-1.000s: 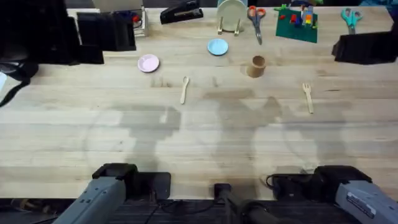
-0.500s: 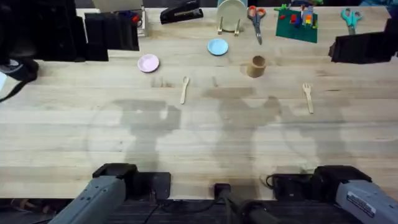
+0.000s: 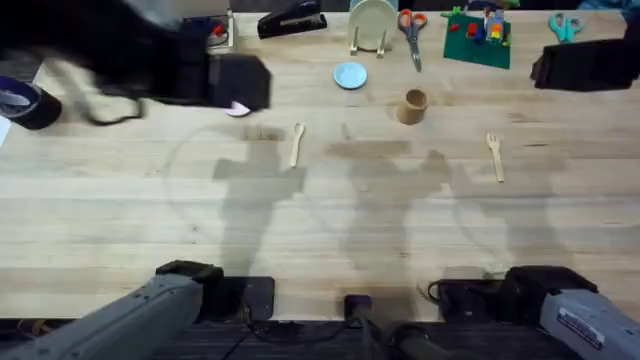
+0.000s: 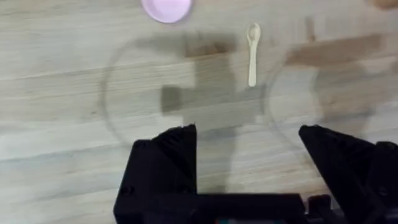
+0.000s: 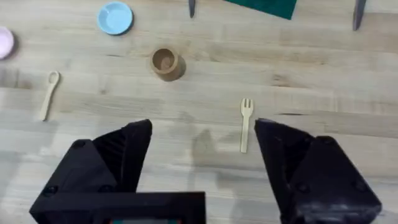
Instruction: Pick up a utensil and set it on the pink plate, then put the other utensil in the container.
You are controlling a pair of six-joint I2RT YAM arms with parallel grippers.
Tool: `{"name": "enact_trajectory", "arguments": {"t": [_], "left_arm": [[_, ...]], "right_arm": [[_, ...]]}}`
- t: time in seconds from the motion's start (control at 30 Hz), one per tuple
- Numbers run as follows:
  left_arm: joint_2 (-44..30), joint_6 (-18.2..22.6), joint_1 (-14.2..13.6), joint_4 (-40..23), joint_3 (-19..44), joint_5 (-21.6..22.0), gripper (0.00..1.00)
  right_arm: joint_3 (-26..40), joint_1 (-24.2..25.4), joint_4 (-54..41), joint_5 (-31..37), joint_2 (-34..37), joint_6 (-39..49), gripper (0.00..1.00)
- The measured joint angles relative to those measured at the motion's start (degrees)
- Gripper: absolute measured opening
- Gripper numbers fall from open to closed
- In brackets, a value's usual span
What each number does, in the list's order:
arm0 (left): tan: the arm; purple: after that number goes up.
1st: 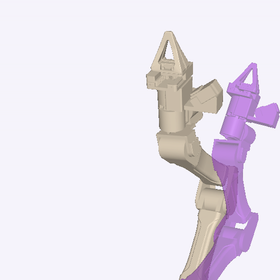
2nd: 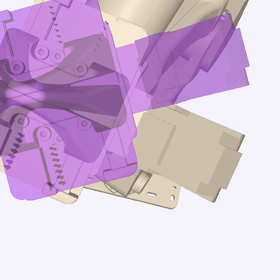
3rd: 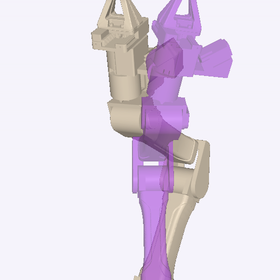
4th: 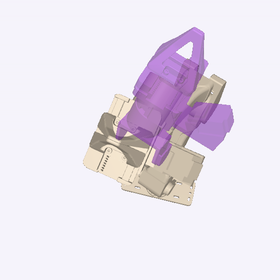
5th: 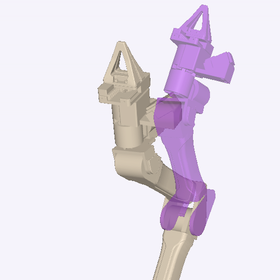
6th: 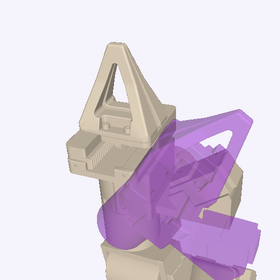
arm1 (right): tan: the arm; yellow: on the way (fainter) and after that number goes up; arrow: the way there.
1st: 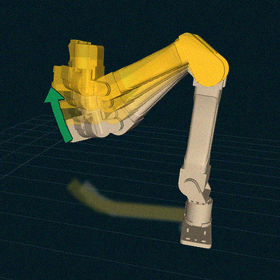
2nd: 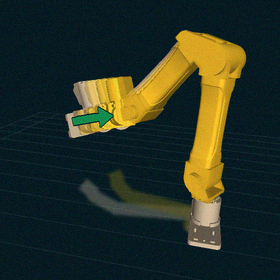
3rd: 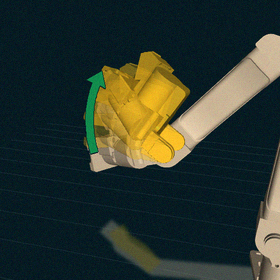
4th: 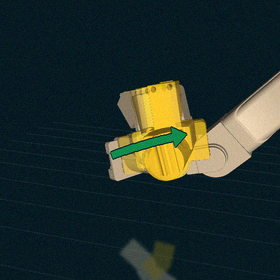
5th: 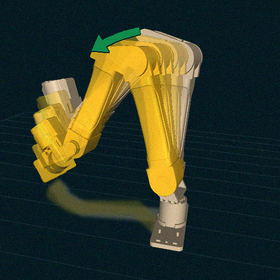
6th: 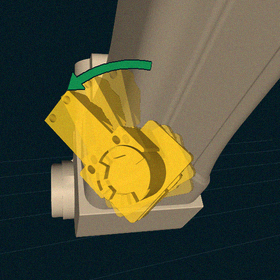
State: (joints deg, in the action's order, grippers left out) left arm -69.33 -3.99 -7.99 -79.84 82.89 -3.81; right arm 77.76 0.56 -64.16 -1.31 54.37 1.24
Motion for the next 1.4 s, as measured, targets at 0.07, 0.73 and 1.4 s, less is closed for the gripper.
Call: {"name": "enact_trajectory", "arguments": {"t": [0.07, 0.73, 1.4], "left_arm": [[-1.7, -1.2, -2.9, 2.7, -2.9, 0.5, 0.997], [-17.1, -6.8, -13.3, 20.9, -13.2, 3.6, 0.995], [-27.4, -7.0, -16.1, 33.7, -19.5, 5.2, 0.994]], "right_arm": [[0.0, 0.0, 0.1, 0.0, 0.0, -0.1, 0.995], [0.0, 0.0, 0.3, 0.0, 0.0, -0.5, 0.995], [0.0, 0.0, 0.2, 0.0, 0.0, -0.7, 0.995]]}}
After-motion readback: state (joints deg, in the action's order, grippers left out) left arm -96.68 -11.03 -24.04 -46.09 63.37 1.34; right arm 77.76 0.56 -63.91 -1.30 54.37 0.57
